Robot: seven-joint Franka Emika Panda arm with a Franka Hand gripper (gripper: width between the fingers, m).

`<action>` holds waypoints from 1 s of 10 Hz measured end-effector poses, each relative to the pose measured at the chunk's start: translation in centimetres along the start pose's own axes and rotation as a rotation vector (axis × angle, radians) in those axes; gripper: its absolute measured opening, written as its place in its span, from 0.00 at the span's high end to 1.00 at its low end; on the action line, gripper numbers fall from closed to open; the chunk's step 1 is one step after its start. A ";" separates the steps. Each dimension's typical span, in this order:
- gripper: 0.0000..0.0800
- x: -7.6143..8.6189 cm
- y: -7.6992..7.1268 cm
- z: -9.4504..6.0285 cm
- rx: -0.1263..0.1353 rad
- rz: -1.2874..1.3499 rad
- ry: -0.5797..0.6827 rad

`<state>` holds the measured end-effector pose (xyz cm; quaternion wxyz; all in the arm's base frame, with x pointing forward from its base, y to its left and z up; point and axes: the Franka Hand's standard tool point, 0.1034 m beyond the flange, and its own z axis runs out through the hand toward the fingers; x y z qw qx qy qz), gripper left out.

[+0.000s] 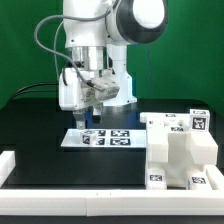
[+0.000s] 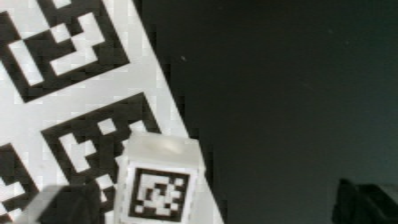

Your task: Assemble chair

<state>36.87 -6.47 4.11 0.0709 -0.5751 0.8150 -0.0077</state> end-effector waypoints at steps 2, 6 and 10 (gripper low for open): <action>0.19 1.6 -1.6 -0.4 0.009 -0.047 -0.006; 0.19 1.2 -1.9 1.3 -0.051 -0.347 0.048; 0.19 0.2 -1.2 1.5 -0.061 -0.411 0.038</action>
Offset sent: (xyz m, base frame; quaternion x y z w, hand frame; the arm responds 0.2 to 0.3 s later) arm 0.0241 -0.0162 0.0141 -0.0299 0.0332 -0.1554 0.9868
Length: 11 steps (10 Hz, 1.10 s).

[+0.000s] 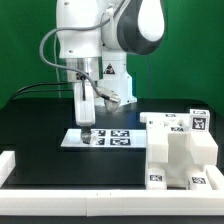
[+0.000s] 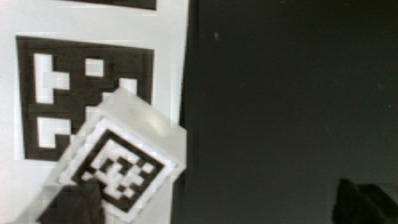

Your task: Assemble chair

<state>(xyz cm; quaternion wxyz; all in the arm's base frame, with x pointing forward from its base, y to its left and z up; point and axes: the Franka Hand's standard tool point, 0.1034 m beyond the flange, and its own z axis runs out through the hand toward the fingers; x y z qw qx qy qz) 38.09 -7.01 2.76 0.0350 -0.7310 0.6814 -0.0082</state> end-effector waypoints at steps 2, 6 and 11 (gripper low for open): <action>0.19 -0.1 0.2 0.0 -0.002 0.006 -0.010; 0.19 0.0 0.9 -1.1 0.012 0.059 -0.080; 0.19 -0.8 0.8 -0.6 0.012 0.072 -0.026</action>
Offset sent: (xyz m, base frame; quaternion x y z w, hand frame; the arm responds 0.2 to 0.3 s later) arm -0.0222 0.0158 0.0016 0.0085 -0.1283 0.0651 0.9896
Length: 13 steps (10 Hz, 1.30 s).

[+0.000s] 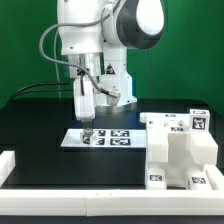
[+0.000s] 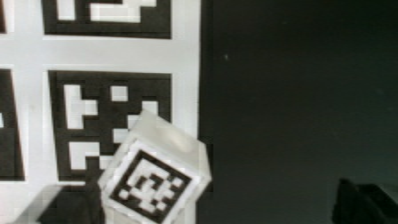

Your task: Assemble chair

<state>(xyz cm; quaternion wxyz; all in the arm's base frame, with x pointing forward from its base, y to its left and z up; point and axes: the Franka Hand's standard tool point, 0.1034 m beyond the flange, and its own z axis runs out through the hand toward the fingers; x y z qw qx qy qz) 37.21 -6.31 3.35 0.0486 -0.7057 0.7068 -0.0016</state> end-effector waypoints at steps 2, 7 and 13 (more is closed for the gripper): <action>0.19 0.3 0.5 0.6 -0.017 0.004 0.009; 0.19 2.2 -1.2 -2.5 0.088 0.070 -0.074; 0.19 2.1 -0.7 -4.7 0.150 0.160 -0.177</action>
Offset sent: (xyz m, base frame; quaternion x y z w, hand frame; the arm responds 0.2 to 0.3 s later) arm 0.0000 0.0000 0.0000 0.0000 0.0000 0.0000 1.0000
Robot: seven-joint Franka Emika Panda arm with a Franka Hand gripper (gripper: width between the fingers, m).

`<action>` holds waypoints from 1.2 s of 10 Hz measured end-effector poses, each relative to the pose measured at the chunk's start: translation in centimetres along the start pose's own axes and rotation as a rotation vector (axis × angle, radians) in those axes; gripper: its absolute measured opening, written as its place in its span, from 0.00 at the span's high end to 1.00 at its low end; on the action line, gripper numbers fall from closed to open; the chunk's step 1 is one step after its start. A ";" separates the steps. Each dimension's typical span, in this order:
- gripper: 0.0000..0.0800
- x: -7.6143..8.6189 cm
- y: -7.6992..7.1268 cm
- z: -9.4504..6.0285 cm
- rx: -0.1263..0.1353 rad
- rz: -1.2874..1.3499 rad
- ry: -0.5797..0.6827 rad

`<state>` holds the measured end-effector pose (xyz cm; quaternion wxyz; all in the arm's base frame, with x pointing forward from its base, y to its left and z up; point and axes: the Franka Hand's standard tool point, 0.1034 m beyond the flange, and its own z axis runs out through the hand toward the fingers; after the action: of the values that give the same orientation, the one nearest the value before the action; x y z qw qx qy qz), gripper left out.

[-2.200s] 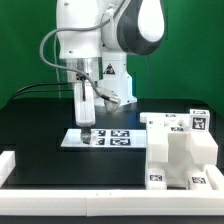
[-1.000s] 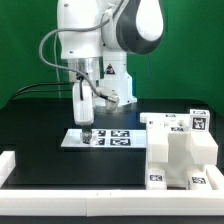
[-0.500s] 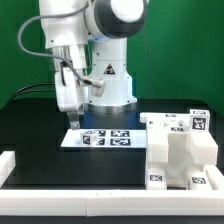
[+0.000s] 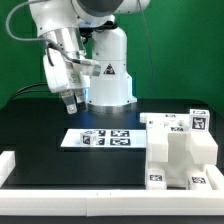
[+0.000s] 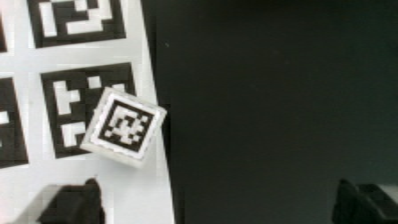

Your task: Assemble chair

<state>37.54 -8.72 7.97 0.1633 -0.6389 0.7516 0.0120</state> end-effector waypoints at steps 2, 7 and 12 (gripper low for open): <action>0.19 -0.2 -1.4 0.3 -0.020 -0.078 -0.012; 0.19 -2.0 -4.4 -0.4 0.028 -0.346 -0.083; 0.19 -0.1 -6.1 -0.1 0.029 -0.368 -0.235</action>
Offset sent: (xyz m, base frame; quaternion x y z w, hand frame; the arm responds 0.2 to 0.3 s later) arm 0.0342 0.0073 0.0059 0.0234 -0.0556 -0.1287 0.9898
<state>43.45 -9.82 9.25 0.2585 -0.7572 0.5982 0.0455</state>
